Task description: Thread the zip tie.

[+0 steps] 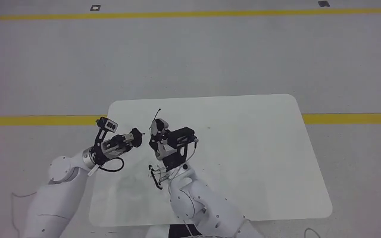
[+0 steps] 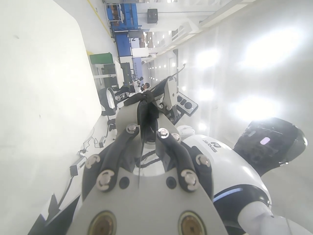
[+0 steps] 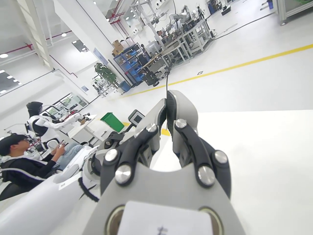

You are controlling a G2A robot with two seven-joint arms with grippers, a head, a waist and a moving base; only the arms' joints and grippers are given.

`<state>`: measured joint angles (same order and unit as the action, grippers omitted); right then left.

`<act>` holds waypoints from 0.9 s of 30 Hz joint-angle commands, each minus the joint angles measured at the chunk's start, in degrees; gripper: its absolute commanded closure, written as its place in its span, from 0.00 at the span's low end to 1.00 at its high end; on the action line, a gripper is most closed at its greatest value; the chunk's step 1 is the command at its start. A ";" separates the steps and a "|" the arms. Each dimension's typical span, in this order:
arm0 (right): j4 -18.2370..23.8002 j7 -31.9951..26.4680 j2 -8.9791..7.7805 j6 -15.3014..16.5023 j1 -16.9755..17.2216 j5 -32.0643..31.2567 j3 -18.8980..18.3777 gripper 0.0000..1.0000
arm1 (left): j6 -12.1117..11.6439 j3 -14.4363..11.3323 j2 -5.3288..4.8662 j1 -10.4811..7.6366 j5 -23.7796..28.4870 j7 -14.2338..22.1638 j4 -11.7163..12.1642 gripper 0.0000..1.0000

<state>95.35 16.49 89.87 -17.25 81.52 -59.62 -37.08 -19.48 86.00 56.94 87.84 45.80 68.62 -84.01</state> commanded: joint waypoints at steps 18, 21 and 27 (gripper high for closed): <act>-2.68 -1.19 1.32 -2.23 -2.09 -2.11 1.67 1.00 | 0.00 0.00 0.00 0.00 0.00 0.00 0.00 1.00; -2.43 -1.12 1.38 -2.23 -1.74 -2.68 1.15 1.00 | 0.00 0.00 0.00 0.00 0.00 0.00 0.00 1.00; -2.36 -2.23 1.48 -2.23 -1.66 -3.69 0.96 1.00 | 0.00 0.00 0.00 0.00 0.00 0.00 0.00 1.00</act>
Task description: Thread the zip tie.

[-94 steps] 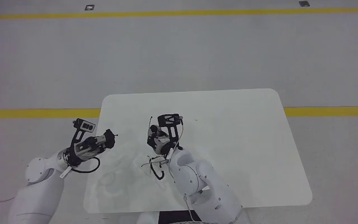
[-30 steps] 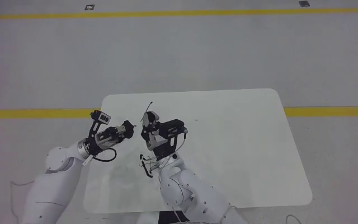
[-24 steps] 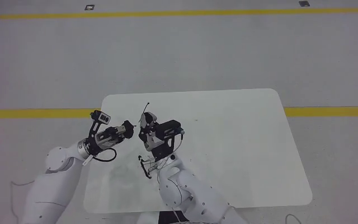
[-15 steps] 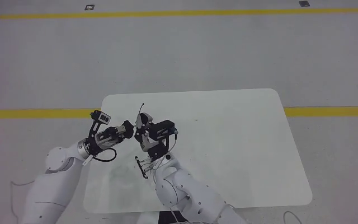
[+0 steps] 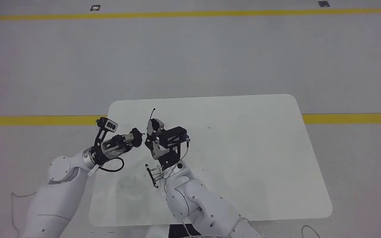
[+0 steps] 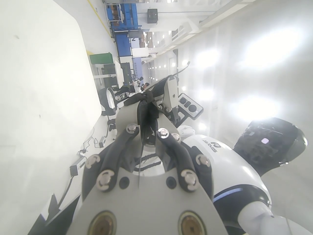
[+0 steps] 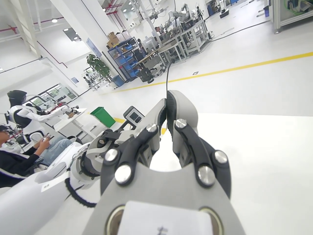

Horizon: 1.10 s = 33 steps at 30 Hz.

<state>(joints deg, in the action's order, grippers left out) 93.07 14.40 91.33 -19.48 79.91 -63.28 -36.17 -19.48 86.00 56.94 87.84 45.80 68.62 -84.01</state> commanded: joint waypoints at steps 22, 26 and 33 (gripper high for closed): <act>0.76 -1.33 -0.33 0.00 0.37 -1.17 -0.19 1.00 | 0.00 0.00 0.00 0.00 0.00 0.00 0.00 1.00; 1.18 -1.79 -0.60 0.00 0.28 -1.23 0.07 1.00 | 0.00 0.00 0.00 0.00 0.00 0.00 0.00 1.00; 1.18 -1.79 -0.60 0.00 0.28 -1.23 0.07 1.00 | 0.00 0.00 0.00 0.00 0.00 0.00 0.00 1.00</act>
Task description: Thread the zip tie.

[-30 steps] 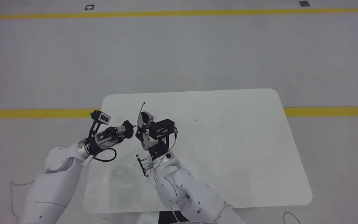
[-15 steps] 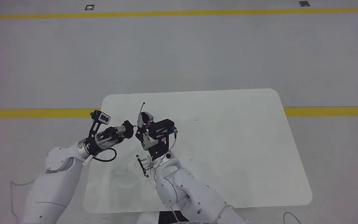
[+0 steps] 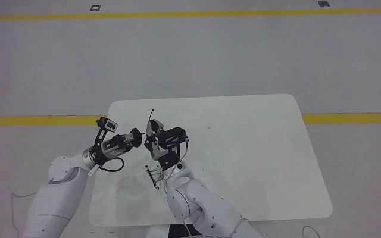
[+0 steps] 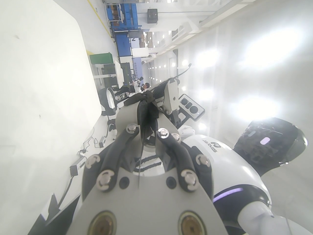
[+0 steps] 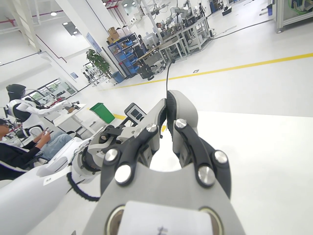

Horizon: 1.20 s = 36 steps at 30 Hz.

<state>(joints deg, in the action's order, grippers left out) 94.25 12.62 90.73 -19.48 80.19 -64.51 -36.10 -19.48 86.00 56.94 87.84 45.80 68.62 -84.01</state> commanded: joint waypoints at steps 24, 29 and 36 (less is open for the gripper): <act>1.09 1.41 -1.29 0.55 0.60 0.34 0.39 1.00 | 0.00 0.00 0.00 0.00 0.00 0.00 0.00 1.00; 0.62 1.40 -1.31 0.27 0.02 1.17 1.16 1.00 | 0.00 0.00 0.00 0.00 0.00 0.00 0.00 1.00; 0.11 1.34 -1.24 0.00 -0.41 1.64 1.69 1.00 | 0.00 0.00 0.00 0.00 0.00 0.00 0.00 1.00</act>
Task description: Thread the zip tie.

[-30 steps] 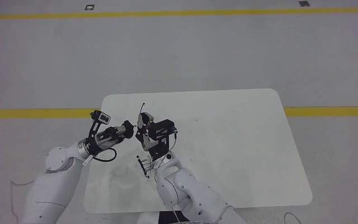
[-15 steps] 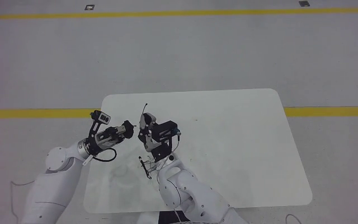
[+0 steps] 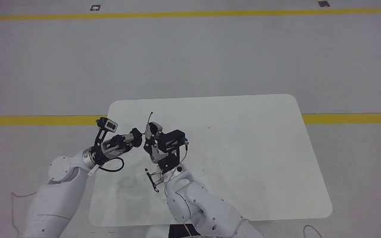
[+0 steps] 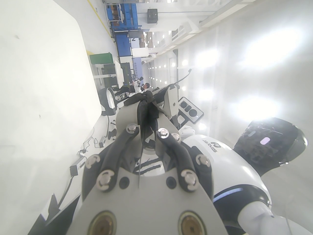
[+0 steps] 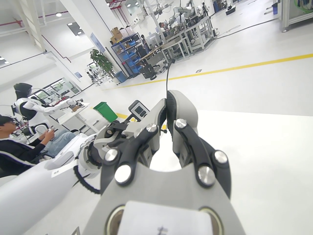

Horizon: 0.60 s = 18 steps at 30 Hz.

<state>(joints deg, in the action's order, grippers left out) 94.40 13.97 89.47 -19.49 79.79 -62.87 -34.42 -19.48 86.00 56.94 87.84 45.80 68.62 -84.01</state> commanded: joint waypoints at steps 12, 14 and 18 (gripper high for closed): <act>-0.89 -0.22 0.35 0.01 0.06 -0.11 -0.20 1.00 | 0.00 0.00 0.00 0.00 0.00 0.00 0.00 1.00; -0.88 -0.24 0.39 0.01 0.01 -0.16 -0.17 1.00 | 0.00 0.00 0.00 0.00 0.00 0.00 0.00 1.00; -0.86 -0.16 0.39 0.01 -0.13 0.03 0.00 1.00 | 0.00 0.00 0.00 0.00 0.00 0.00 0.00 1.00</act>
<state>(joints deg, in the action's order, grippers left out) 93.55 13.76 89.87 -19.48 79.70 -62.89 -34.47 -19.48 86.00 56.94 87.84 45.80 68.62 -84.01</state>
